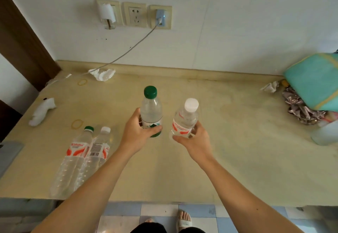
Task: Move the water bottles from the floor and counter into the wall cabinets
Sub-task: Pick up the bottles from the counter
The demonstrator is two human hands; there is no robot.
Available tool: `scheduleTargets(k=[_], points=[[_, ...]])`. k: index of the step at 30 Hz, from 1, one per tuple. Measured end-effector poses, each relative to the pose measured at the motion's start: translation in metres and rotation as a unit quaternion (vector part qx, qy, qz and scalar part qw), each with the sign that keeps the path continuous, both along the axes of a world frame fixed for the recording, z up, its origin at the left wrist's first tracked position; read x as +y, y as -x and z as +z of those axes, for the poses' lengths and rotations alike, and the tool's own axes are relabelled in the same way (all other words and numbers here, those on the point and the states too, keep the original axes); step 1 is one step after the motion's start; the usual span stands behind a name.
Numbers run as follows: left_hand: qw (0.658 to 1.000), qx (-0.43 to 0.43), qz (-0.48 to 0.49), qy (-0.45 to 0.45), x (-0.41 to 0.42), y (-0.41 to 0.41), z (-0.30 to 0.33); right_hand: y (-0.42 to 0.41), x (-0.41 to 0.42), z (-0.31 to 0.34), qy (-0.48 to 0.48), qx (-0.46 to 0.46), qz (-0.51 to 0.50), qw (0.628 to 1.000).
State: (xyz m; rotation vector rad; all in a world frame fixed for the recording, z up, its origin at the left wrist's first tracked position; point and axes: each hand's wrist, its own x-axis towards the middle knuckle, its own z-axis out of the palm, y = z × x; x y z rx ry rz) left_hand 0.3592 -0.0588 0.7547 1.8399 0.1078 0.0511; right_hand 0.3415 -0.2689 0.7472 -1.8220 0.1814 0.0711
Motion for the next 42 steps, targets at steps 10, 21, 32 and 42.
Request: scheduleTargets(k=[10,21,32,42], points=[[0.982,-0.184,-0.034,0.038,-0.07,-0.04,0.185,-0.021,-0.054,0.176,-0.05,-0.198,-0.063,0.977],[0.914,-0.386,-0.072,0.098,-0.119,-0.043,0.405,-0.026,-0.114,0.391,-0.035,-0.432,-0.105,0.895],[0.887,-0.448,-0.069,0.093,-0.155,-0.057,0.553,-0.059,-0.161,0.544,0.028,-0.509,-0.155,0.846],[0.925,-0.371,0.063,-0.045,-0.155,-0.113,0.583,-0.112,-0.202,0.58,0.084,-0.424,-0.129,0.893]])
